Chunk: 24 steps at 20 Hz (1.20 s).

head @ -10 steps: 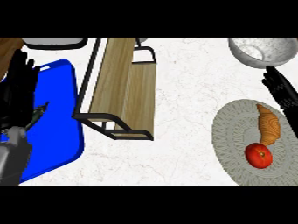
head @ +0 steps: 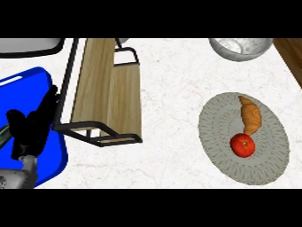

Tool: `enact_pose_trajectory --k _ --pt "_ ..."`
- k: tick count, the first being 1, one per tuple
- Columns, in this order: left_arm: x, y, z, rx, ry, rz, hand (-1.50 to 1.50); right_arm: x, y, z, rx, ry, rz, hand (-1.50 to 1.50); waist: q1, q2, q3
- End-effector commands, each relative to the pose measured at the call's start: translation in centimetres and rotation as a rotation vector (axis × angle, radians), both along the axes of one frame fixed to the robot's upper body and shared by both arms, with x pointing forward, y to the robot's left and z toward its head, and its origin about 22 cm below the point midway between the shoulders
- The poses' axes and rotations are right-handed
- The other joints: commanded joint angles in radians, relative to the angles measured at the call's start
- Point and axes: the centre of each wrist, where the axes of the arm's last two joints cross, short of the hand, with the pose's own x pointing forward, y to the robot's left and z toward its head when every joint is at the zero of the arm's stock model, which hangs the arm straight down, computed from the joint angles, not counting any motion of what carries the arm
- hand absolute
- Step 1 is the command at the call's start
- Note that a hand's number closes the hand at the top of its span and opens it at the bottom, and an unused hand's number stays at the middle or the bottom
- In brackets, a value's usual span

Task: Pick the croissant from the placemat and place it in the tiered shelf

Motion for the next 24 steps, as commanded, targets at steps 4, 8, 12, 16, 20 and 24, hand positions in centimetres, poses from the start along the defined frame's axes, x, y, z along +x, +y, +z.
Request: enact_pose_trajectory --k 4,8,12,16,20,24 --pt "-3.6 -0.6 -5.0 0.023 0.098 -0.202 0.00 -3.3 1.8 -5.4 0.096 -0.138 -0.221 -1.50 0.083 -0.010 0.004" --pt "-2.3 -1.1 -5.8 0.037 0.108 -0.197 0.00 -2.7 4.0 -1.5 0.055 -0.099 -0.049 -1.50 0.087 -0.010 0.003" --pt "-2.9 -2.8 -5.7 0.048 0.094 -0.228 0.00 -1.5 8.6 0.7 0.046 0.024 0.015 -1.50 0.099 -0.009 0.002" --pt "-1.6 -3.1 -5.9 0.046 0.086 -0.238 0.00 -0.4 8.6 0.9 0.013 0.356 -0.017 -1.50 0.106 -0.002 -0.001" --pt "-1.2 -1.9 -4.8 0.052 0.074 -0.251 0.00 0.4 7.7 2.3 -0.277 0.578 -0.154 -1.50 0.141 0.004 -0.005" --pt "-1.8 -3.7 -5.2 0.039 0.074 -0.294 0.00 2.4 8.7 2.5 -0.418 0.769 -0.299 -1.50 0.169 0.005 -0.002"
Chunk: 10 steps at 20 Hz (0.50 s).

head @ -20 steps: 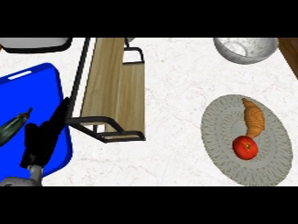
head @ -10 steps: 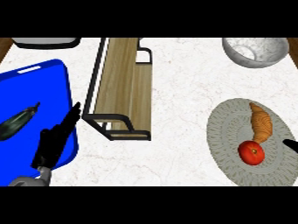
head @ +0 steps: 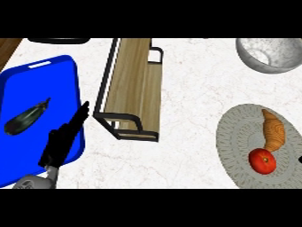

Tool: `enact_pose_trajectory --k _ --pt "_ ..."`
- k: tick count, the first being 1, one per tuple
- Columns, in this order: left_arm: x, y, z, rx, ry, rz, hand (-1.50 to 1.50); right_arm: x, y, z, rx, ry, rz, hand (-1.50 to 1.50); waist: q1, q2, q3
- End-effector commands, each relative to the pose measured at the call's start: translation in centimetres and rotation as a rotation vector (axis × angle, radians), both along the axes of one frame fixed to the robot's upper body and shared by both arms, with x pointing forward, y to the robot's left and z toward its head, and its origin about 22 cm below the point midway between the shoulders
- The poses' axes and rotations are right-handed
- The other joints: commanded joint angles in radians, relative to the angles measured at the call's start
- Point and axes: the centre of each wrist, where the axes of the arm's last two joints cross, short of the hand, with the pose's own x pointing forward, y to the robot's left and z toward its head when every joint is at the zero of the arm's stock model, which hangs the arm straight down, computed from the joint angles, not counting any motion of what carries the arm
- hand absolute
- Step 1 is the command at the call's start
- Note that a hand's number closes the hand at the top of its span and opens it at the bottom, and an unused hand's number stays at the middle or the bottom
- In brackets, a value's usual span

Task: Pick the croissant from the placemat and place it in the tiered shelf

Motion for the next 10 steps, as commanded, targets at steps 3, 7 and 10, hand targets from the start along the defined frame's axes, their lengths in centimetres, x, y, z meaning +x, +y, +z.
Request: enact_pose_trajectory --k 3,7,10 --pt "1.0 -0.1 0.1 0.015 0.021 -0.011 0.00 4.8 4.7 -0.4 -0.175 0.179 -0.111 -1.50 0.005 0.003 0.004" --pt "0.9 0.7 -0.5 -0.001 0.031 0.013 0.00 8.3 8.1 -0.9 -0.119 0.238 -0.074 -1.50 -0.010 -0.001 0.005" --pt "-0.2 0.2 -0.9 0.009 0.029 0.012 0.00 10.1 10.4 -2.1 -0.049 0.272 -0.088 -1.50 -0.011 -0.004 0.006"
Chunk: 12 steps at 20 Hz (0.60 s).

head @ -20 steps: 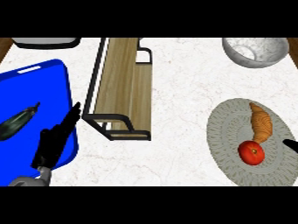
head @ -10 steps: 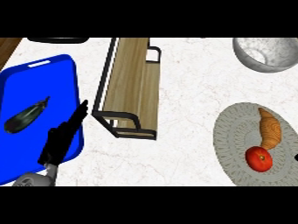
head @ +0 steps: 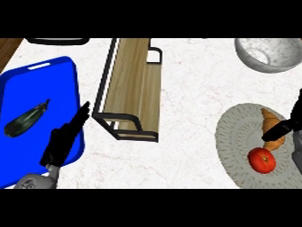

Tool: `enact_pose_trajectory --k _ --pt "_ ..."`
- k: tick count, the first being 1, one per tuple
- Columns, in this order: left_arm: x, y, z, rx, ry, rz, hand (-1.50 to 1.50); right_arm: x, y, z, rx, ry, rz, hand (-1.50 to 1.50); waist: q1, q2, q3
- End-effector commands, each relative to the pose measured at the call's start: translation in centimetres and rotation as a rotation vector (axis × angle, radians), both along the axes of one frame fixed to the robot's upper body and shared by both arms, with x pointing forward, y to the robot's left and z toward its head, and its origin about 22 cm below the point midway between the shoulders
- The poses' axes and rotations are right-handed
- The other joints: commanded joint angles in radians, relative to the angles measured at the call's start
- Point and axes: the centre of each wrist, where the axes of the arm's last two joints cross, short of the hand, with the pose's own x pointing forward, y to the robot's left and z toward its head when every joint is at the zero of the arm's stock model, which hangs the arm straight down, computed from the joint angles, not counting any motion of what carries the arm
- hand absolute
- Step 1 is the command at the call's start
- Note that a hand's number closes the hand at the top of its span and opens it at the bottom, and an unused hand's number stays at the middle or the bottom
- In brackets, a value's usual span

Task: Pick the croissant from the placemat and place it in the tiered shelf

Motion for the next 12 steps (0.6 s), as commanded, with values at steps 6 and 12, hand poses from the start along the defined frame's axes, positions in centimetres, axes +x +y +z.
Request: enact_pose_trajectory --k 6,12 --pt "-0.7 0.8 -0.7 -0.023 0.029 0.030 0.00 4.9 4.7 -2.5 0.011 0.205 -0.198 -1.50 -0.019 -0.002 0.000" --pt "-1.5 1.3 -1.0 -0.009 0.034 0.035 0.00 5.9 4.8 -3.8 -0.036 0.226 -0.236 -1.50 -0.029 -0.005 0.000"
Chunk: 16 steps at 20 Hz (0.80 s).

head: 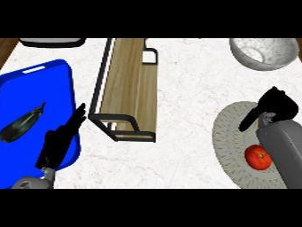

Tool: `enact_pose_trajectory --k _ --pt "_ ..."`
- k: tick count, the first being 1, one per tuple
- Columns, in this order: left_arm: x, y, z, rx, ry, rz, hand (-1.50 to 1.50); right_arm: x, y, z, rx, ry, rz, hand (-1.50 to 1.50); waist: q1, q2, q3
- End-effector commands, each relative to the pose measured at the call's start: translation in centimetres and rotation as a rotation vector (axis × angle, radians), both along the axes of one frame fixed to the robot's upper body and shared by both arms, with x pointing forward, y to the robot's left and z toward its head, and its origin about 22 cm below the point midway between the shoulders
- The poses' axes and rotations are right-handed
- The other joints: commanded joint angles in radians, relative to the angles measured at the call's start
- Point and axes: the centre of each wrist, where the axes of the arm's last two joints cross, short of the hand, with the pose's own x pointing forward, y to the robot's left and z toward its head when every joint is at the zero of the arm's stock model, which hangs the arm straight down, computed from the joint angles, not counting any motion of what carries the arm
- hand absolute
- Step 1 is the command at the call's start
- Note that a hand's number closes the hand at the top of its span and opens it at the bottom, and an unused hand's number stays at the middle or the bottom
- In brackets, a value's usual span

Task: Pick the croissant from the placemat and place it in the tiered shelf

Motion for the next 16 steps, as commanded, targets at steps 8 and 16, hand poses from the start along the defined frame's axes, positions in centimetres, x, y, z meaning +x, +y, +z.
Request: enact_pose_trajectory --k 8,16 --pt "0.5 -0.8 1.2 -0.002 0.025 0.030 0.00 0.6 0.5 -1.0 -0.153 0.134 -0.172 -1.50 -0.018 -0.003 -0.001" --pt "-0.7 1.9 -1.3 0.003 0.021 0.021 0.00 -0.2 -0.7 -3.1 -0.124 0.162 -0.181 -1.50 -0.021 -0.002 -0.001"
